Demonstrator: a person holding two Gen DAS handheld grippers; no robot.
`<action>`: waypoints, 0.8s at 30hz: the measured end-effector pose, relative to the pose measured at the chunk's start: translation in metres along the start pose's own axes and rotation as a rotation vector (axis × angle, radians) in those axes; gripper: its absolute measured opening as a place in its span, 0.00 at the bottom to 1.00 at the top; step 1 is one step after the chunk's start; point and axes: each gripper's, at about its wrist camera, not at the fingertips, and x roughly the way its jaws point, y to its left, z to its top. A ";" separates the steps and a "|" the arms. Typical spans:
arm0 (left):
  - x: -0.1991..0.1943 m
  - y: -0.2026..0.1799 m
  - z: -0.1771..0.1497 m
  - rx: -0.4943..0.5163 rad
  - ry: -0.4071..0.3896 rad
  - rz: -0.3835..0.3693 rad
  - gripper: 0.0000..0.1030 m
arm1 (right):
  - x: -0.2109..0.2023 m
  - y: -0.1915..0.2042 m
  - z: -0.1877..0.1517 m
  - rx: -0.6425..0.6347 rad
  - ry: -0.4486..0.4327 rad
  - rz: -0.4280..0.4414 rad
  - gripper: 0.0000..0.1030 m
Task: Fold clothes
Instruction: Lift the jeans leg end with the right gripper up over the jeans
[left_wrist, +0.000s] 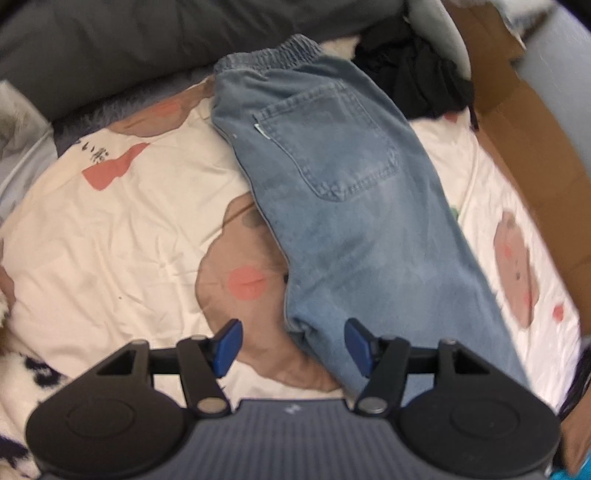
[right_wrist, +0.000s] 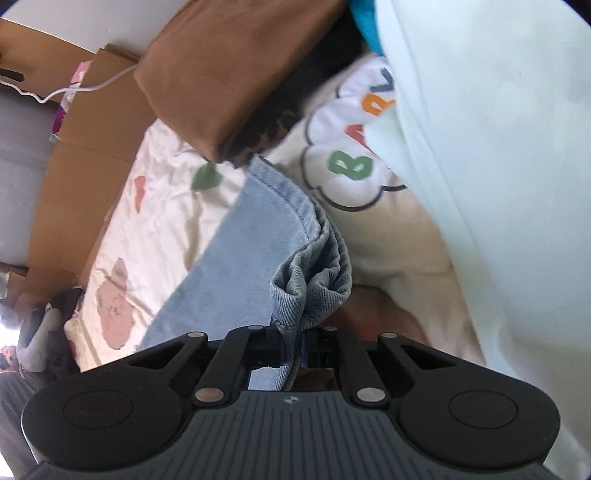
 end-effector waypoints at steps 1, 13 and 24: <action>0.000 -0.005 -0.002 0.049 -0.003 0.019 0.64 | -0.004 0.004 -0.001 -0.003 -0.002 0.004 0.06; -0.004 -0.036 -0.004 0.258 -0.008 0.024 0.71 | -0.042 0.061 -0.001 -0.126 0.005 0.035 0.05; 0.016 -0.043 -0.012 0.328 0.024 0.003 0.71 | -0.055 0.084 -0.011 -0.175 -0.007 0.055 0.05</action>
